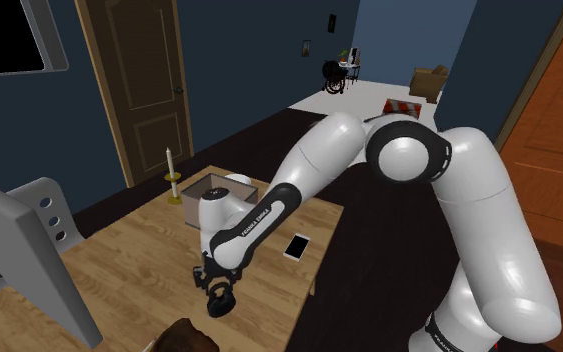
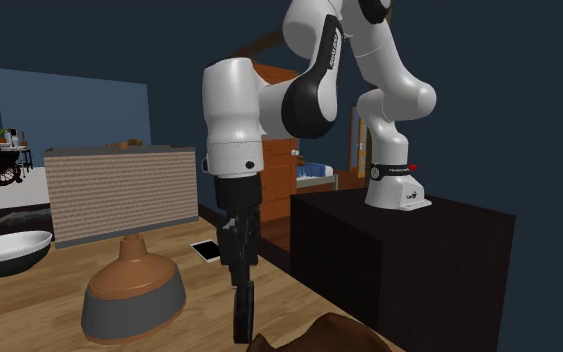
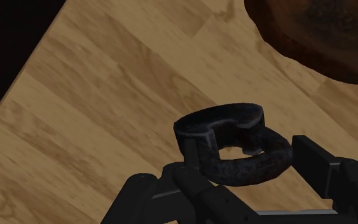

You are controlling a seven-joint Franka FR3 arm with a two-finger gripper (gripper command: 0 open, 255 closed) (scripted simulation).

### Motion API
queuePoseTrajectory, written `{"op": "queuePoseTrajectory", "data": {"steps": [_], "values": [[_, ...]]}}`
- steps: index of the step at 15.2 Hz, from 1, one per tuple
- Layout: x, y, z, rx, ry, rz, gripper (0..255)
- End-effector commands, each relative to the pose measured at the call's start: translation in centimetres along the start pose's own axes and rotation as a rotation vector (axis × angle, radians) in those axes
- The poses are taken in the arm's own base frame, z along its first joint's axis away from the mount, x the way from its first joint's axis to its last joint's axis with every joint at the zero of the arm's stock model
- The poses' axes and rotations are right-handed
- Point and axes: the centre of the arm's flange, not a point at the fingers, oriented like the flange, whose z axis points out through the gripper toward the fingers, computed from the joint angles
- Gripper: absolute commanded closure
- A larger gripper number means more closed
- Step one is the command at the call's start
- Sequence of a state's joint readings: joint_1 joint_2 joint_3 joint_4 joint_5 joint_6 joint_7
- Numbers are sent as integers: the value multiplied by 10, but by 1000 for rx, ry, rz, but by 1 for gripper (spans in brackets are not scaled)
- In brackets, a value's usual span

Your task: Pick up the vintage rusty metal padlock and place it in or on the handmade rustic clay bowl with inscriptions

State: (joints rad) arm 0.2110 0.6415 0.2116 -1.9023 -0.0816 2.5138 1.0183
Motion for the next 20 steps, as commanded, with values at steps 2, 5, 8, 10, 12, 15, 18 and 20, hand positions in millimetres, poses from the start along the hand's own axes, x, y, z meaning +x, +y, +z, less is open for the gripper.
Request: {"op": "queuePoseTrajectory", "data": {"steps": [2, 5, 8, 10, 12, 15, 18, 20], "values": [[-1, 0, -17, 0, 0, 0, 255], [-2, -1, -32, 0, 0, 0, 255], [-3, -1, -48, 0, 0, 0, 255], [-4, -2, -59, 0, 0, 0, 255], [-5, -2, -69, 0, 0, 0, 255], [-6, -2, -85, 0, 0, 0, 255], [-7, -3, -101, 0, 0, 0, 255], [-8, -3, -111, 0, 0, 0, 255]]}}
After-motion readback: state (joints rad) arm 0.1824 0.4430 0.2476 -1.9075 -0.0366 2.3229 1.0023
